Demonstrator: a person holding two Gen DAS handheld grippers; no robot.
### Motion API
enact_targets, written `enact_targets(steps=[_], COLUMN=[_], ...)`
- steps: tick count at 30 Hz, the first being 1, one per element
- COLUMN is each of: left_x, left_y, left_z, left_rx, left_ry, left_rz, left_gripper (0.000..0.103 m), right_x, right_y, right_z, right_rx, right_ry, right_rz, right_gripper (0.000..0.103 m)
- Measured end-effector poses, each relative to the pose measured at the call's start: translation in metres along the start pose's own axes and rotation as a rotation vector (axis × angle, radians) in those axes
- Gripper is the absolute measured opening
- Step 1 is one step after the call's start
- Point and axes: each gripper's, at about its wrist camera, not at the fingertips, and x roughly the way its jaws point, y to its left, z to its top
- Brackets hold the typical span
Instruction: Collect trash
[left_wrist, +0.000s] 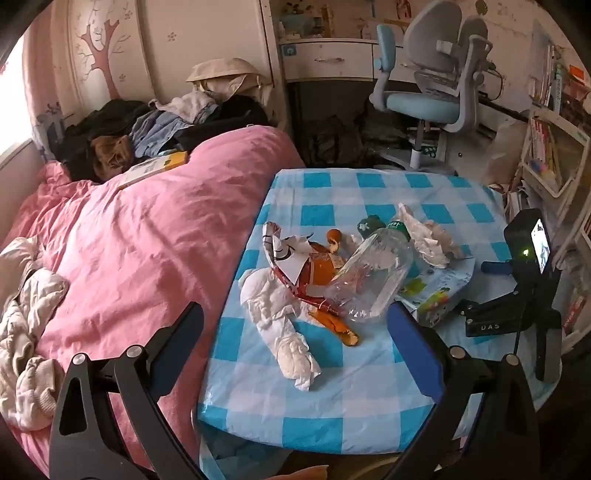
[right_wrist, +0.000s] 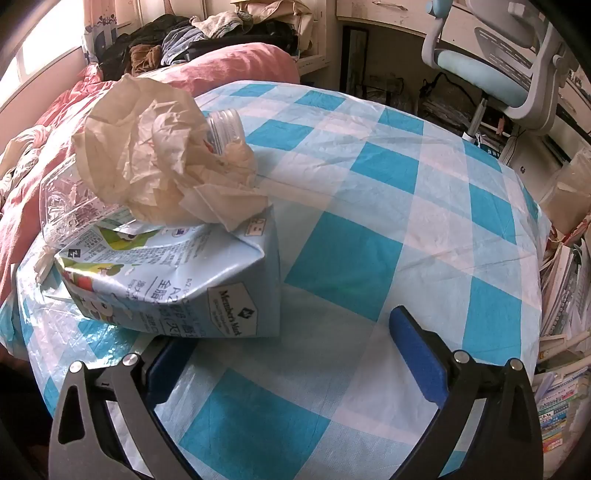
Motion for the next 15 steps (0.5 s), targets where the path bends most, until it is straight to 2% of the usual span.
enact_targets(steps=[6,9,12,15], left_x=[-0.003,-0.005,-0.005,-0.002], left_y=[-0.003,0.006,0.021,0.021], left_z=[-0.009,-0.012,-0.01,-0.013], left_rx=[0.021,0.007,-0.078,-0.08], left_ry=[0.007,0.026,0.043,0.05], left_rz=[0.015,-0.045,-0.098,-0.105], left_gripper=[0.096,0.096,0.096,0.096], right_x=[0.0,0.0,0.0,0.0], right_y=[0.0,0.0,0.0,0.0], right_z=[0.0,0.0,0.0,0.0], right_rx=[0.0,0.0,0.0,0.0], right_ry=[0.0,0.0,0.0,0.0], right_rz=[0.0,0.0,0.0,0.0], right_gripper=[0.097,0.097,0.097,0.097])
